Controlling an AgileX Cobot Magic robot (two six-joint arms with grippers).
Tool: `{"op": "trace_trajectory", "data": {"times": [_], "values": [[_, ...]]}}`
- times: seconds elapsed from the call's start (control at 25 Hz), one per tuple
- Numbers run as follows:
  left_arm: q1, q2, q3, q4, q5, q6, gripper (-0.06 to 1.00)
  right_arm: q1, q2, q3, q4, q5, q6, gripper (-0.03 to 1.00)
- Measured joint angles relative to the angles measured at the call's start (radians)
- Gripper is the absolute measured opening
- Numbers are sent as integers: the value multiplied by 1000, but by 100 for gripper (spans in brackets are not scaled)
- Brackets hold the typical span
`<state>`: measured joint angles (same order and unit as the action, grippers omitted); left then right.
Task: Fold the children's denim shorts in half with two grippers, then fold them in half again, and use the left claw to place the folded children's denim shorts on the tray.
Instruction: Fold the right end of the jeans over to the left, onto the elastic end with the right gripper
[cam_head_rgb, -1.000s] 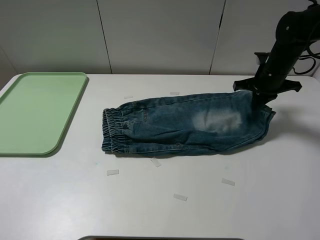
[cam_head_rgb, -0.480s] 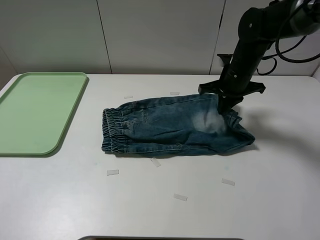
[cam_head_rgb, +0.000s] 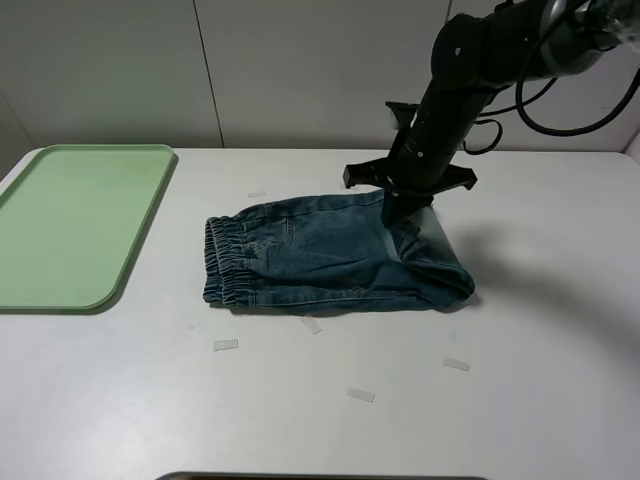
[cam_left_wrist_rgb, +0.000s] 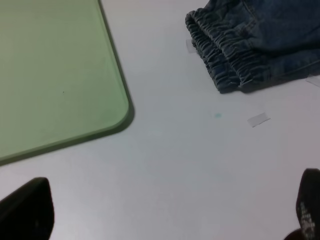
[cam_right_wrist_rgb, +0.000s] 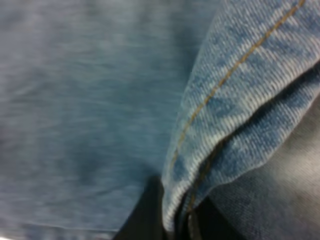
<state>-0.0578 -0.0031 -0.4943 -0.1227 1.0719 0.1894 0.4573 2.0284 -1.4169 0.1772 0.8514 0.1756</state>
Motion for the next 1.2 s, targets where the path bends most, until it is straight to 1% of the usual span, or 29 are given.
{"op": "trace_trajectory", "data": {"times": [0.24,0.52,0.8,0.92,1.2], "values": [[0,0,0,0,0,8,97,56,0,0,58,-44,0,0],[0,0,0,0,2,125,97,130,0,0,94,-83,0,0],[0,0,0,16,3,212,97,206,0,0,117,-143,0,0],[0,0,0,22,7,219,97,221,5,0,123,-167,0,0],[0,0,0,28,22,222,97,223,18,3,127,-207,0,0]]}}
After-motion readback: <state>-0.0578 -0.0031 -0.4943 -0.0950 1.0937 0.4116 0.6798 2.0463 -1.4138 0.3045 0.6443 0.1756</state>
